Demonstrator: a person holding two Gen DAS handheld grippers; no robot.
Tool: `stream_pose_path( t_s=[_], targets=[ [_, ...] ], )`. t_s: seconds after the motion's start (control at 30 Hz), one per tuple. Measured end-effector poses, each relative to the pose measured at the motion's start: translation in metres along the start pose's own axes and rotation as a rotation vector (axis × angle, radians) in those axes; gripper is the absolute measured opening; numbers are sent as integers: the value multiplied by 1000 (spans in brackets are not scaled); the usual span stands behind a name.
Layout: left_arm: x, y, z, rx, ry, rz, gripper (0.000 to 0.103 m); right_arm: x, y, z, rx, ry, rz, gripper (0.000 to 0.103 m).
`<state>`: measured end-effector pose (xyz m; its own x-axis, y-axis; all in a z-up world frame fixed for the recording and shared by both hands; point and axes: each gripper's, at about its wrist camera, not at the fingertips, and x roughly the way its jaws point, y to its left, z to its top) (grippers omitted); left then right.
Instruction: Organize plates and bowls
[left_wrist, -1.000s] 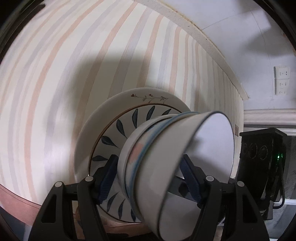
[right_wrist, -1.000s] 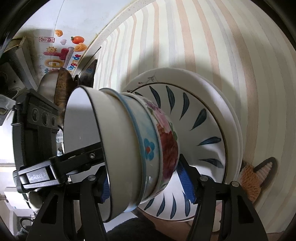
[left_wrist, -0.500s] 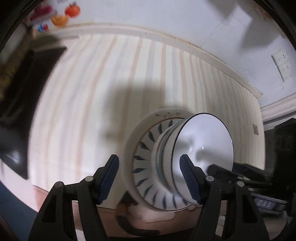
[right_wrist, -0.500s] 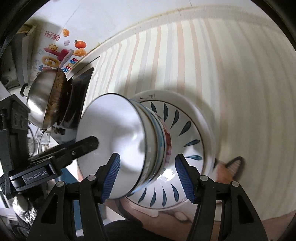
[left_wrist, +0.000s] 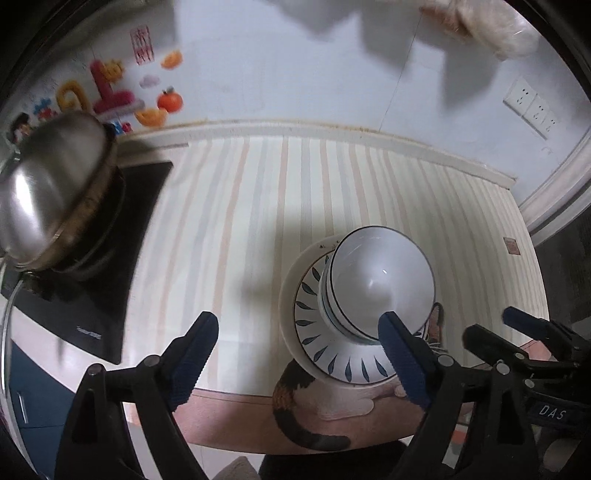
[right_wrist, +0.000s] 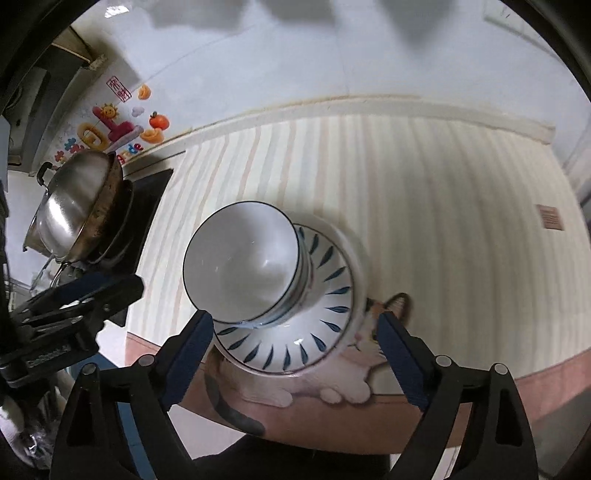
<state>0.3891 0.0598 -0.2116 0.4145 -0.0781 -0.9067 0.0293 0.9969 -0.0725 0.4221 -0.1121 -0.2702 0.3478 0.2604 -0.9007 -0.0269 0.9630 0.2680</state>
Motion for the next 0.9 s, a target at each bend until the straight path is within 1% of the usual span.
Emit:
stream_pose_path(
  t_s=[0.03,0.07,0.1,0.17,0.23,0.33,0.47,0.5,0.57,0.73,0.8,0.9],
  targets=[
    [-6,-1,-2,3,-15,5,89,-10,1,-4,-4,-23,-17,94],
    [-13,-1,-5,2,-31,10,91,-16,3,-6,-8,-39,-28,94],
    [-21,-2,-8,0,-47,11,95,-26,4,-9,-15,-64,-42,94],
    [-36,-3,-14,-8,-76,9,97,-44,6,-15,-23,-107,-58,96],
    [-51,-3,-20,-15,-108,6,98,-64,7,-23,-21,-149,-56,97],
    [-80,-7,-32,-31,-179,-5,98,-97,10,-38,-39,-223,-63,98],
    [-123,-14,-50,-43,-280,23,98,-133,15,-56,-68,-282,-79,99],
    [-132,-16,-55,-45,-298,25,100,-143,15,-62,-70,-294,-77,99],
    [-151,-19,-66,-44,-317,25,102,-160,16,-73,-70,-311,-67,100],
    [-192,-24,-100,-62,-350,55,103,-201,20,-106,-75,-345,-61,100],
    [-206,-25,-113,-53,-361,69,103,-219,25,-122,-79,-364,-60,101],
    [-227,-24,-134,-54,-367,66,103,-244,31,-146,-73,-385,-50,101]
  ],
)
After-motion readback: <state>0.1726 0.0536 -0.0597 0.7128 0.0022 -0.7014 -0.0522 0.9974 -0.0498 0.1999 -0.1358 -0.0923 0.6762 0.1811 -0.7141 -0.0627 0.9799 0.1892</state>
